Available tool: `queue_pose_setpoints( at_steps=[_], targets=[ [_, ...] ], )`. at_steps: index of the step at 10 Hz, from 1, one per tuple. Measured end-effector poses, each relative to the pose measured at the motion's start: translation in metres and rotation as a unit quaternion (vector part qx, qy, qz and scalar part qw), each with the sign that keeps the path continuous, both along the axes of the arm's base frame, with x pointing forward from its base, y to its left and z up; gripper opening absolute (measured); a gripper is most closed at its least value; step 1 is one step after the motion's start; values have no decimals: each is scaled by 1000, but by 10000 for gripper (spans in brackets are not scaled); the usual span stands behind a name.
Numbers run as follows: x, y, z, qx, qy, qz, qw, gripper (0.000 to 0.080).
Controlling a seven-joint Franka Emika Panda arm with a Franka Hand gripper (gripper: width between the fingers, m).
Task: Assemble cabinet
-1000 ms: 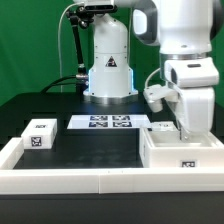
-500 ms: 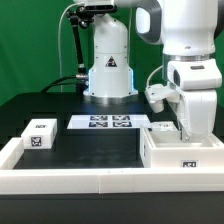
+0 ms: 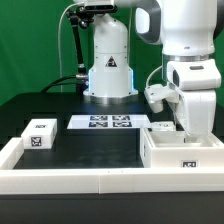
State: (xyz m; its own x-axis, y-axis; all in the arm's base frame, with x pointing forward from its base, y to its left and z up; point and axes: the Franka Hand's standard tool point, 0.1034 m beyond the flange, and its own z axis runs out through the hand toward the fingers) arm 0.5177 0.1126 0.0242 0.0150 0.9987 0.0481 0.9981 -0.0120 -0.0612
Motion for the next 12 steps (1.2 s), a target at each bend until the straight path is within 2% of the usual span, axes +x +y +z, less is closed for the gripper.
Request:
queue_pose_setpoints(
  at_steps=[1, 2, 6, 10, 12],
  targets=[
    [0, 0, 0, 0, 0, 0, 1000, 686],
    [0, 0, 0, 0, 0, 0, 1000, 779],
    [-1, 0, 1, -1, 0, -1, 1000, 796],
    [-31, 4, 34, -9, -12, -7, 1000, 796],
    [-49, 13, 45, -12, -12, -17, 1000, 796]
  ],
)
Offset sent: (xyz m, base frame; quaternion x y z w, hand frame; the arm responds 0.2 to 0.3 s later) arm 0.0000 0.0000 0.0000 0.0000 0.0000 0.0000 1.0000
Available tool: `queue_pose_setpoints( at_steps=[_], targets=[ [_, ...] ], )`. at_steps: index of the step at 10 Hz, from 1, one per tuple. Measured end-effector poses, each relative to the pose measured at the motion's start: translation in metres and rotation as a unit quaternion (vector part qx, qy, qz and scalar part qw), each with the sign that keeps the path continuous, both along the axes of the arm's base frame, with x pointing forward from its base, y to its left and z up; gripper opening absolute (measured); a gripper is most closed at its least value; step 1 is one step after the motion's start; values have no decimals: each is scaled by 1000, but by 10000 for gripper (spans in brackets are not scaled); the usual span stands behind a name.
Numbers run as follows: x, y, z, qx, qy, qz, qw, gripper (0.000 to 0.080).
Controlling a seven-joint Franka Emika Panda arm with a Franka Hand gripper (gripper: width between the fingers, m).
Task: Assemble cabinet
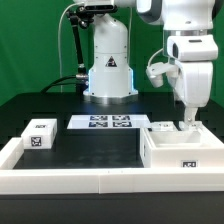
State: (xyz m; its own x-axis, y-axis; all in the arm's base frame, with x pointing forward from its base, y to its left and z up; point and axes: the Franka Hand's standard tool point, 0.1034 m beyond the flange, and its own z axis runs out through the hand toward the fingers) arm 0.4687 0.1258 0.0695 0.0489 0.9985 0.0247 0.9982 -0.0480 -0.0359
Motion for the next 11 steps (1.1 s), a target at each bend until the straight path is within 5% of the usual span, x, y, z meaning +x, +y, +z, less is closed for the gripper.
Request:
queue_pose_setpoints(
  at_steps=[5, 11],
  targets=[
    [-5, 2, -8, 3, 4, -10, 1000, 796],
    [-45, 34, -37, 26, 6, -11, 1000, 796]
  ],
)
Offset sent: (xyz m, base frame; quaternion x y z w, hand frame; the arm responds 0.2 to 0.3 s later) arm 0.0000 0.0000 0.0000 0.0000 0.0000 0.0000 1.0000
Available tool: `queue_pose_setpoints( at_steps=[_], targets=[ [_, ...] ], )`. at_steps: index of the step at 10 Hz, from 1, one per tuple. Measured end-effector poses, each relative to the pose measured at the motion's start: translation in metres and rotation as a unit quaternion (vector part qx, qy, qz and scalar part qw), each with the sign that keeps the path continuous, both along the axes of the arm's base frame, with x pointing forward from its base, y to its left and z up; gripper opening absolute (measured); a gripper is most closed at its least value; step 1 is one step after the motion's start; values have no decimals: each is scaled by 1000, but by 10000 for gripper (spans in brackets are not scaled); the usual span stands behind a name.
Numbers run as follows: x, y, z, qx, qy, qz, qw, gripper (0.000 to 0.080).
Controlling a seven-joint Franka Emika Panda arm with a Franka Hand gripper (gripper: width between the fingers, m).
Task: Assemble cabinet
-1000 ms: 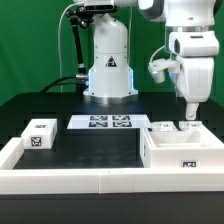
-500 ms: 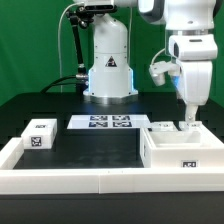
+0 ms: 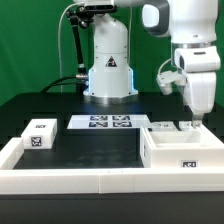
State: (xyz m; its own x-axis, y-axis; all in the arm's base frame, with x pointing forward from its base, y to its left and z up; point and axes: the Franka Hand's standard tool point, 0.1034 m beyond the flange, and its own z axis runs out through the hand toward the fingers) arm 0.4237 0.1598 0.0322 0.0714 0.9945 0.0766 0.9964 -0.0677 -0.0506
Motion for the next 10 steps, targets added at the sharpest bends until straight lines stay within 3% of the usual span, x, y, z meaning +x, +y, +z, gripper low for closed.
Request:
queue_pose_setpoints(
  at_steps=[4, 5, 6, 8, 9, 10],
  targets=[
    [-5, 6, -12, 9, 1, 0, 1000, 796],
    [-7, 5, -15, 10, 4, -1, 1000, 662],
    [-9, 6, -18, 10, 8, -1, 1000, 662],
    [-12, 6, -22, 10, 12, -1, 1000, 388],
    [-12, 6, -22, 10, 13, -1, 1000, 388],
    [-12, 6, -22, 10, 12, -1, 1000, 206]
  ],
)
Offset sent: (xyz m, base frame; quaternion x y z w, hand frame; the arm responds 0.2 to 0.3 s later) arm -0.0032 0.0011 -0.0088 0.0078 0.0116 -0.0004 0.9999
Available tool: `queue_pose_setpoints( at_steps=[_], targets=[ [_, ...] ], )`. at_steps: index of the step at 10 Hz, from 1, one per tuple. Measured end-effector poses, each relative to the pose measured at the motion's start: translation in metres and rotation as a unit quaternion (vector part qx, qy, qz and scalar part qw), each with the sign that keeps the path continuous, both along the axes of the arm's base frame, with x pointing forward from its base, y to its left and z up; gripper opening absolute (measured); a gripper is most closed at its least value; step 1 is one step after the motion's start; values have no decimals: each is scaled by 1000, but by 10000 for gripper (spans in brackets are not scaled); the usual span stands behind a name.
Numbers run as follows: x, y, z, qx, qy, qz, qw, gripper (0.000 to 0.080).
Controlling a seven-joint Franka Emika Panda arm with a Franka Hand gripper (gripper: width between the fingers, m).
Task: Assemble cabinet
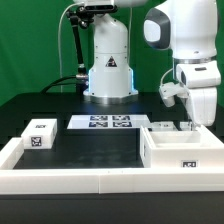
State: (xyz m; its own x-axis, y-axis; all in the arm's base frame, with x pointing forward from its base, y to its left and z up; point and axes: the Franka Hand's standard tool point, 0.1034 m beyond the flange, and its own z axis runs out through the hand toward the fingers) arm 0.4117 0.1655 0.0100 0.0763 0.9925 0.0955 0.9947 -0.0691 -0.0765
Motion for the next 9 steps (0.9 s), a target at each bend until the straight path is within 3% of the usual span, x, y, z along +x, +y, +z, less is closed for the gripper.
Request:
queue_pose_setpoints(
  at_steps=[1, 9],
  targets=[
    [0, 0, 0, 0, -1, 0, 1000, 78],
    [5, -1, 4, 1, -7, -2, 1000, 71]
  ],
)
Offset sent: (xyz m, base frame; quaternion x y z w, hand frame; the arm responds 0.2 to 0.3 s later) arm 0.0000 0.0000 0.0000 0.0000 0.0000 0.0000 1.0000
